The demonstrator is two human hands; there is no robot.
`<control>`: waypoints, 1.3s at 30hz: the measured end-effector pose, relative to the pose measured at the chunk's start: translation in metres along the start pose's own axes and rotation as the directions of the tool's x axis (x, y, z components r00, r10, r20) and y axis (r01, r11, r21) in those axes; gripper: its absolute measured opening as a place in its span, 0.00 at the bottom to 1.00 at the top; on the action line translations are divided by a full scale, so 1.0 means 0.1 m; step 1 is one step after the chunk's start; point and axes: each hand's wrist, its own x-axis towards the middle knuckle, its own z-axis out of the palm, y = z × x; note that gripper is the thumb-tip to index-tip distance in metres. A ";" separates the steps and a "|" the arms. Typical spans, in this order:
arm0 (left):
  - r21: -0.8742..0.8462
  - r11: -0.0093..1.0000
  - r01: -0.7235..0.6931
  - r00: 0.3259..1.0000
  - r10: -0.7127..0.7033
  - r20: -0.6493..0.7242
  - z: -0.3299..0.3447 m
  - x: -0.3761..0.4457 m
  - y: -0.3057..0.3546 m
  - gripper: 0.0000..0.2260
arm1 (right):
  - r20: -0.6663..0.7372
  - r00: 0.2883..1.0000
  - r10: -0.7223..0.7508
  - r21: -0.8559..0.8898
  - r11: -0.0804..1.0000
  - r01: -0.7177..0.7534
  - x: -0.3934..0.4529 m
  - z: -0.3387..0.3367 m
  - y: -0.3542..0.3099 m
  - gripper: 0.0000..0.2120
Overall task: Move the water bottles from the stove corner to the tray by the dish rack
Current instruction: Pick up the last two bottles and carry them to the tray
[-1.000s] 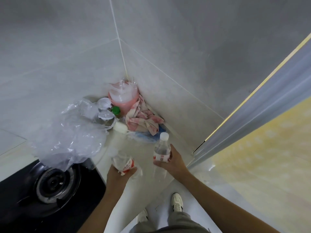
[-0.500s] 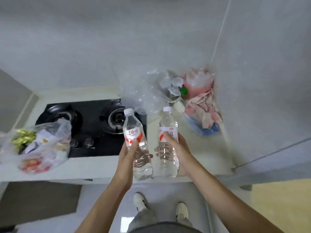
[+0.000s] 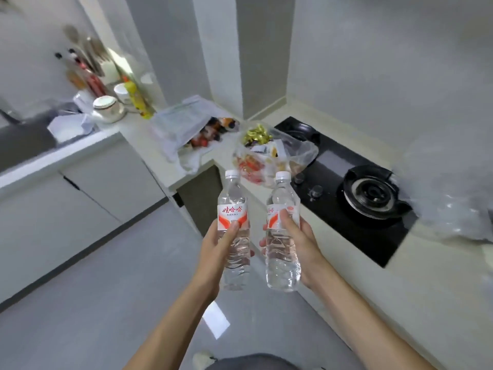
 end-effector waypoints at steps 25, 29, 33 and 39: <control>-0.237 0.920 -0.314 0.499 -0.052 -0.865 -5.58 -0.14 0.98 0.26 | 0.739 0.519 0.429 -0.402 0.899 -0.171 1.31 6.63 1.63 0.46; -0.233 0.894 -0.382 0.366 -0.085 -0.927 -6.20 0.02 1.21 0.24 | 0.771 0.400 0.495 -0.456 0.868 -0.196 1.52 7.49 1.77 0.35; -0.223 0.880 -0.419 0.247 -0.126 -0.961 -6.72 0.04 1.33 0.23 | 0.804 0.264 0.533 -0.508 0.846 -0.161 1.62 8.25 1.97 0.24; -0.188 0.871 -0.453 0.125 -0.147 -0.981 -7.70 -0.04 1.29 0.21 | 0.783 0.152 0.603 -0.595 0.797 -0.102 1.56 9.32 2.46 0.27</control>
